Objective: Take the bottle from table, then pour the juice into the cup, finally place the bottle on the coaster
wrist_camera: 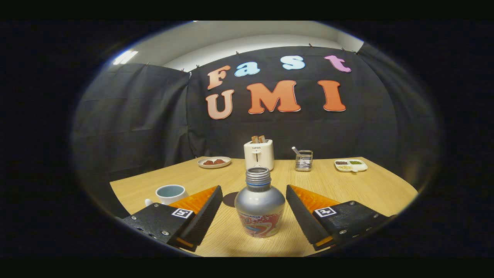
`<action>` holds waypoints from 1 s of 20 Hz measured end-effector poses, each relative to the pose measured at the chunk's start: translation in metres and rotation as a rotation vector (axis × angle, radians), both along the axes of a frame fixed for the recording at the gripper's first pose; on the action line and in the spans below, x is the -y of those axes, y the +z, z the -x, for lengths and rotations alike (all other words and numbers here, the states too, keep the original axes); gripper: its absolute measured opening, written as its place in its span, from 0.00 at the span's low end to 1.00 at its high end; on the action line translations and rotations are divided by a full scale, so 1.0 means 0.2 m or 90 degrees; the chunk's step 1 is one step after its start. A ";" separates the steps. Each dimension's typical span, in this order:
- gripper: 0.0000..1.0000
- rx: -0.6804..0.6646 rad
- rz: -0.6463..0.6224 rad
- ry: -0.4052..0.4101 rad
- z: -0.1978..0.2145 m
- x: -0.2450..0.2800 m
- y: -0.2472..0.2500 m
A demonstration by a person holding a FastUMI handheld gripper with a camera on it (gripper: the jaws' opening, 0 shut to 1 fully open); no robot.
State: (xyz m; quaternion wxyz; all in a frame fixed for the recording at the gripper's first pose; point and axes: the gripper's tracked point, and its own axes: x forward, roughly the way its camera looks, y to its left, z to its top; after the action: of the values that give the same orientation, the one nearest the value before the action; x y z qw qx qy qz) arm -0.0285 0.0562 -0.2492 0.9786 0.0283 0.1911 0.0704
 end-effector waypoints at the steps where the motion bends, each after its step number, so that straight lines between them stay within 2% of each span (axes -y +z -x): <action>1: 0.98 -0.002 0.003 -0.002 0.00 0.00 -0.02; 8: 0.98 -0.040 0.011 -0.019 0.04 0.04 -0.21; 11: 0.93 -0.062 0.016 -0.026 0.05 0.04 -0.28; 15: 0.93 -0.092 0.024 -0.022 0.08 0.04 -0.37; 17: 0.88 -0.099 0.022 -0.022 0.09 0.04 -0.38; 18: 0.81 -0.098 0.026 -0.022 0.08 0.04 -0.38; 20: 0.80 -0.097 0.036 -0.024 0.08 0.03 -0.38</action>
State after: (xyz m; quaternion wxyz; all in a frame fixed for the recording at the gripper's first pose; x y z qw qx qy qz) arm -0.0444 0.0501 -0.3244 0.9628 0.0098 0.2663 0.0445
